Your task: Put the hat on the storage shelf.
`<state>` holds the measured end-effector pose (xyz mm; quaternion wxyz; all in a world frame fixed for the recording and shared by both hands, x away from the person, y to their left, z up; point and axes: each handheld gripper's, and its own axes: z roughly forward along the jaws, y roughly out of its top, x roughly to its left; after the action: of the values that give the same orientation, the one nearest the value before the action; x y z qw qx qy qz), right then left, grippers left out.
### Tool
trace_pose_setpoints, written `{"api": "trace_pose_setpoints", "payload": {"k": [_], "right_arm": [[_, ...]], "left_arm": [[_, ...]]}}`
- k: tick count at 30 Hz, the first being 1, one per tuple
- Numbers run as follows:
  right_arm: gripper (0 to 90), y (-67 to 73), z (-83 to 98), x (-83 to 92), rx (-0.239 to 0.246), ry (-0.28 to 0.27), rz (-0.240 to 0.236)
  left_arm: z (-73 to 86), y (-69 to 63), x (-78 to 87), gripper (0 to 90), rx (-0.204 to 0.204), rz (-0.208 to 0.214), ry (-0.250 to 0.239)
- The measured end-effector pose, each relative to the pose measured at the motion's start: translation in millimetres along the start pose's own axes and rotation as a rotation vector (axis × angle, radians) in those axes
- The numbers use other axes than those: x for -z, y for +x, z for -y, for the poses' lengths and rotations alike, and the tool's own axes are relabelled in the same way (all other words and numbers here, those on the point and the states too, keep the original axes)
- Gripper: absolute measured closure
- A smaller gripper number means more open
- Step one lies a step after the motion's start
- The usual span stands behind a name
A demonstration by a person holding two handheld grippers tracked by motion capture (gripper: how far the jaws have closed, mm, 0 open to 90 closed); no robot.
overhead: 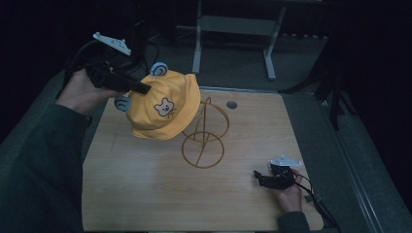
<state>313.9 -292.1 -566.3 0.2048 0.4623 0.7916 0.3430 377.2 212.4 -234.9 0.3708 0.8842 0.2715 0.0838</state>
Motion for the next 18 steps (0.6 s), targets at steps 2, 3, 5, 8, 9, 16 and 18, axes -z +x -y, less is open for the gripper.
{"api": "trace_pose_setpoints", "payload": {"k": [2,3,5,8,9,16,18], "right_arm": [[20.4,0.0,0.0,0.0,0.000,0.000,0.000],[20.4,0.0,0.0,0.0,0.000,0.000,0.000],[20.4,0.1,0.0,0.0,0.000,0.000,0.000],[20.4,0.1,0.0,0.0,0.000,0.000,-0.001],[20.4,0.1,0.0,0.0,0.000,0.000,-0.001],[20.4,0.4,0.1,0.0,0.000,-0.001,-0.002],[20.4,0.5,0.2,0.1,0.000,-0.001,-0.002]], "left_arm": [[-1.6,-1.2,-0.4,80.7,-0.001,0.003,-0.006],[-2.6,-1.6,-0.6,80.6,-0.004,0.004,-0.005],[-4.9,-2.9,-1.8,80.6,-0.007,0.007,-0.009],[-8.5,-4.8,-3.8,80.6,-0.010,0.011,-0.009],[-9.7,-5.0,-4.3,80.6,-0.014,0.013,-0.007],[-17.5,-7.8,-7.3,80.6,-0.019,0.030,-0.025],[-20.0,-8.3,-8.1,80.6,-0.022,0.034,-0.021]]}}
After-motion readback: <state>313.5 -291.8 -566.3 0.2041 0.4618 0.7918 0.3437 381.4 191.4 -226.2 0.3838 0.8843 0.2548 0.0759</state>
